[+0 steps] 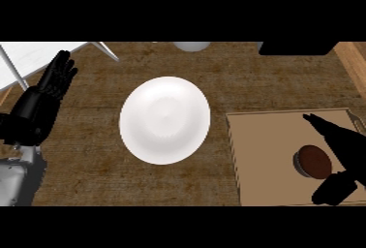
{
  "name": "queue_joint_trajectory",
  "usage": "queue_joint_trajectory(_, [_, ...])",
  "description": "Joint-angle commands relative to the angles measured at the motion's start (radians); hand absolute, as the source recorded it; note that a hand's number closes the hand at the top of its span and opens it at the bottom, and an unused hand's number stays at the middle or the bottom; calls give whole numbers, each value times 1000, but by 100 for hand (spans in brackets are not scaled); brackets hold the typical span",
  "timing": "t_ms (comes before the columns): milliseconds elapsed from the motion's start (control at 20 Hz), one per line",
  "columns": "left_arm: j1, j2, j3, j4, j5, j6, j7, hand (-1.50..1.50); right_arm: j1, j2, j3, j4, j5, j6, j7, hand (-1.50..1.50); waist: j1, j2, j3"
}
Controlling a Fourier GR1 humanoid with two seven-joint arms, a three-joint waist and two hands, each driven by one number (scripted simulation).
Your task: Pick the cupcake from the tray and place it in the plate
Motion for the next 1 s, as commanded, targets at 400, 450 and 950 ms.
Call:
queue_joint_trajectory(400, [57, -22, 38, -74, -12, -48, 26, 0, -8, 127, -24, 181, 171, 70, 15, -150, 2, 0, 1])
queue_joint_trajectory(450, [-7, -49, 12, 0, -60, -26, 8, 0, -27, 102, -67, 236, 177, 77, -79, -150, -2, 1, 1])
queue_joint_trajectory(950, [-9, -46, 83, 39, -51, -82, -14, 0, 38, 218, -36, 368, 329, 40, -203, -150, -3, 0, 1])
